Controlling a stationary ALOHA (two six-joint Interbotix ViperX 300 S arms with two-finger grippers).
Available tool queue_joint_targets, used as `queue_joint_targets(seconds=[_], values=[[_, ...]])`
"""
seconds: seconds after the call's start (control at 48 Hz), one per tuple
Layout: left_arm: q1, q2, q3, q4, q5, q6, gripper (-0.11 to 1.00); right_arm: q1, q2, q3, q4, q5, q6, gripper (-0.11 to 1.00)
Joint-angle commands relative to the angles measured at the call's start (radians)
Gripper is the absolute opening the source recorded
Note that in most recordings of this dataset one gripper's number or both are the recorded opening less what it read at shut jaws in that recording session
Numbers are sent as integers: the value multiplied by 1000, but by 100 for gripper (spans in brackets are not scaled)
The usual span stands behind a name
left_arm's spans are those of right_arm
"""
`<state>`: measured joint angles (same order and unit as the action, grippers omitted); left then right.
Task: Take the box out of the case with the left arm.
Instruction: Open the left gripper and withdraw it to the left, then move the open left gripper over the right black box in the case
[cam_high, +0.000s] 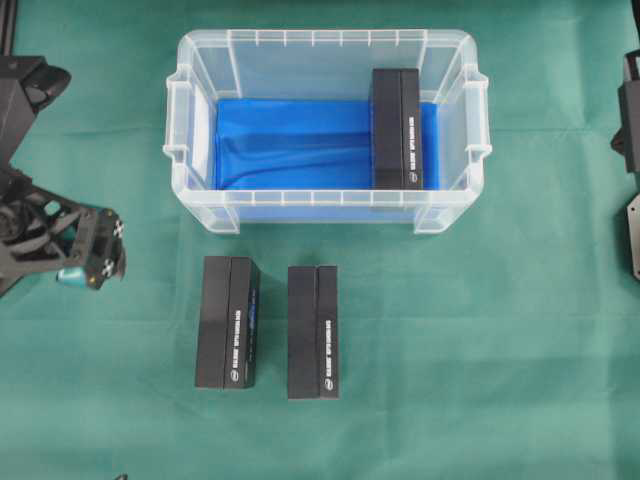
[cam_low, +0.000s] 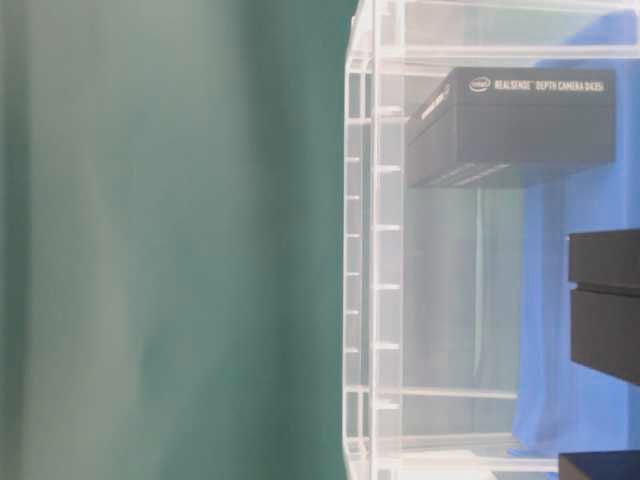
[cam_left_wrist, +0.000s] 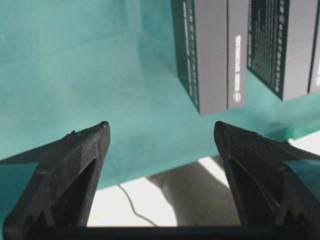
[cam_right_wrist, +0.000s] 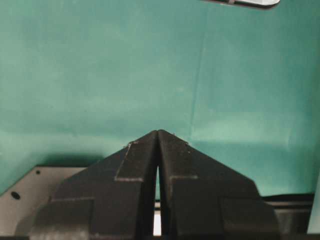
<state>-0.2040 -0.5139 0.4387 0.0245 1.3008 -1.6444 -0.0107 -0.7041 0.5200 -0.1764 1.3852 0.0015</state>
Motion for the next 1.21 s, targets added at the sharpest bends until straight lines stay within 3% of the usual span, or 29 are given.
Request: queue_joint_targets(seconds=[0.0, 0.479, 0.708, 1.188], values=[[44, -6, -8, 3, 3, 21, 97, 0, 2, -12, -2, -5, 2, 0], [414, -18, -8, -2, 89, 339, 97, 0, 5, -12, -3, -5, 2, 0], [537, -17, -3, -2, 91, 457, 97, 0, 5, -12, -3, -5, 2, 0], [557, -6, -5, -11, 95, 472, 97, 0, 5, -12, -3, -2, 2, 0]])
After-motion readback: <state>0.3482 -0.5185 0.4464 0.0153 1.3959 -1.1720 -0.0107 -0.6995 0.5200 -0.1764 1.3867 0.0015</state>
